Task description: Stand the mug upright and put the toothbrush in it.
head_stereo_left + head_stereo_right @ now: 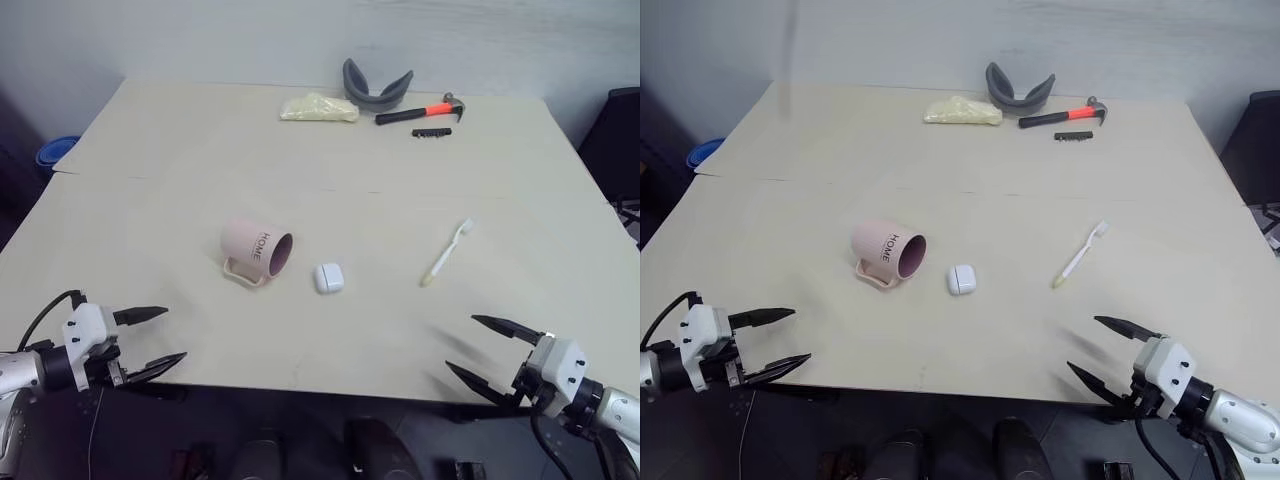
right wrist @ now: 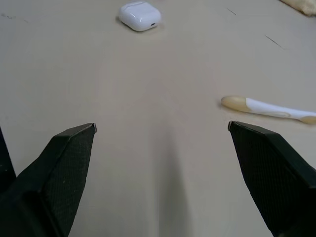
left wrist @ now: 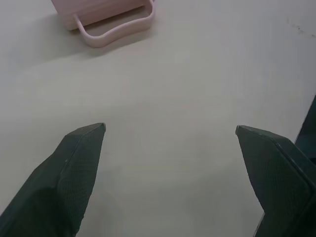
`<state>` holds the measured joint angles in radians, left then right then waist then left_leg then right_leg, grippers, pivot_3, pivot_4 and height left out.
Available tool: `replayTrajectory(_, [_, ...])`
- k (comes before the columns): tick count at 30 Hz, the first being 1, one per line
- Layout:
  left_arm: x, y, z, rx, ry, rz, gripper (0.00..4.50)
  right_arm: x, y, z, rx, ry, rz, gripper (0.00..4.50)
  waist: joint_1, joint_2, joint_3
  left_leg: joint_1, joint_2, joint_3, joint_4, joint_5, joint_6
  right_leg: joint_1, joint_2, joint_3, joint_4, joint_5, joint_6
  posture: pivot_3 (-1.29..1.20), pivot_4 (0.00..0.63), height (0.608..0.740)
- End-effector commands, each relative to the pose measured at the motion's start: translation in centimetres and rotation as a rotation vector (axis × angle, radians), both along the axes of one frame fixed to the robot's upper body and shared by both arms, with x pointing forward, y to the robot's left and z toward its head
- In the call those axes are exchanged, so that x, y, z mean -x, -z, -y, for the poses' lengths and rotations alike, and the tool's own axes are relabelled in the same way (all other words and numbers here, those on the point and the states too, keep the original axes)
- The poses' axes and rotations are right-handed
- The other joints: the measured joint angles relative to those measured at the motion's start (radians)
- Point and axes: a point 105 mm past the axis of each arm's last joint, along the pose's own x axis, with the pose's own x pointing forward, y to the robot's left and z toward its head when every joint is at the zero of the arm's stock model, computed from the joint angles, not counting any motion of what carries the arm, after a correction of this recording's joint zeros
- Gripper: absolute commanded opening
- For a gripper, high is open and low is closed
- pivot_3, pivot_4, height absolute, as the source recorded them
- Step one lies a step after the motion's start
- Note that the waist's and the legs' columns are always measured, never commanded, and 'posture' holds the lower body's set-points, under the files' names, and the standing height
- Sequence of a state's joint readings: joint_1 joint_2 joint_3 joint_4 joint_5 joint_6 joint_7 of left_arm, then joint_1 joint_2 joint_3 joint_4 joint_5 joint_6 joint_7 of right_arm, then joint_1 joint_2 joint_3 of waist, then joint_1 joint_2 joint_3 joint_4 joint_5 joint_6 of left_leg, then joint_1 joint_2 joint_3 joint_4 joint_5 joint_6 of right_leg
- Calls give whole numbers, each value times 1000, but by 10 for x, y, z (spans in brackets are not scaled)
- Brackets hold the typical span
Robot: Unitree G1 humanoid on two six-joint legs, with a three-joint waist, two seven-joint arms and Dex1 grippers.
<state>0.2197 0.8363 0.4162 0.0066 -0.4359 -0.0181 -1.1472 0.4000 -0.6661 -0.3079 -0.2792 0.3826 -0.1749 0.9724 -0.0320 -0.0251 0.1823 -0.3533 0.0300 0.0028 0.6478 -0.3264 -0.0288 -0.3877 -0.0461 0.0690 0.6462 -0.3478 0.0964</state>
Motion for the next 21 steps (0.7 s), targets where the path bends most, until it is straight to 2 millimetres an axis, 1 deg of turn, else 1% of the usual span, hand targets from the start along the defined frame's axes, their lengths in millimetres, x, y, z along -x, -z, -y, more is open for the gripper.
replayTrajectory(1, [0, -13, 5, 55, 11, 37, 4500, 1, -4, -7, 8, -48, -11, 4474, 1, 0, 0, 0, 0, 0, 0, 0, 0, 0, 0, 0, 0, 0, 0, 0, 150, 740])
replayTrajectory(3, [-1, -16, 7, 70, 14, 31, 4500, 0, -3, -7, 6, -46, -11, 4474, 1, 0, 0, 0, 0, 0, 0, 0, 0, 0, 0, 0, 0, 0, 0, 0, 150, 740])
replayTrajectory(10, [-1, -15, 11, 71, 32, 10, 4500, -2, -2, -8, 11, -68, 0, 4474, 1, 0, 0, 0, 0, 0, 0, 0, 0, 0, 0, 0, 0, 0, 0, 0, 150, 740])
replayTrajectory(12, [-2, -15, 12, 76, 32, 10, 4500, -7, -2, -14, -1, -86, -41, 4474, 0, 0, 0, 0, 0, 0, 0, 0, 0, 0, 0, 0, 0, 0, 0, 0, 150, 740])
replayTrajectory(13, [-2, -14, 13, 77, 34, 8, 4500, -10, -3, -23, 18, -134, -68, 4474, -2, 0, 0, 0, 0, 0, 1, 0, 0, 0, 0, 0, 1, 0, 0, 0, 150, 740])
replayTrajectory(14, [-3, -14, 15, 79, 38, 7, 4500, -19, -10, -35, 16, -167, -74, 4474, -5, 0, 0, 0, 0, 0, 1, 0, 0, 0, 0, 0, 1, 0, 0, 0, 150, 740])
replayTrajectory(17, [-4, -12, 20, 85, 53, 3, 4500, -50, -38, -70, -41, -233, -50, 4474, -24, 0, 0, 0, 0, 1, 3, 1, -1, -2, 0, 2, 6, 0, 0, 0, 150, 740])
replayTrajectory(19, [-6, -12, 25, 99, 69, 4, 4500, -71, -43, -92, 12, -267, -89, 4474, -25, 1, 1, 0, 0, 0, 3, 1, -1, -4, 1, 2, 8, 0, 0, 0, 150, 740])
replayTrajectory(21, [-9, -13, 30, 112, 84, 6, 4500, -89, -44, -109, 60, -310, -99, 4474, -24, 1, 1, -1, 0, -2, 2, 1, -2, -5, 1, -1, 8, -1, -3, 0, 150, 740])
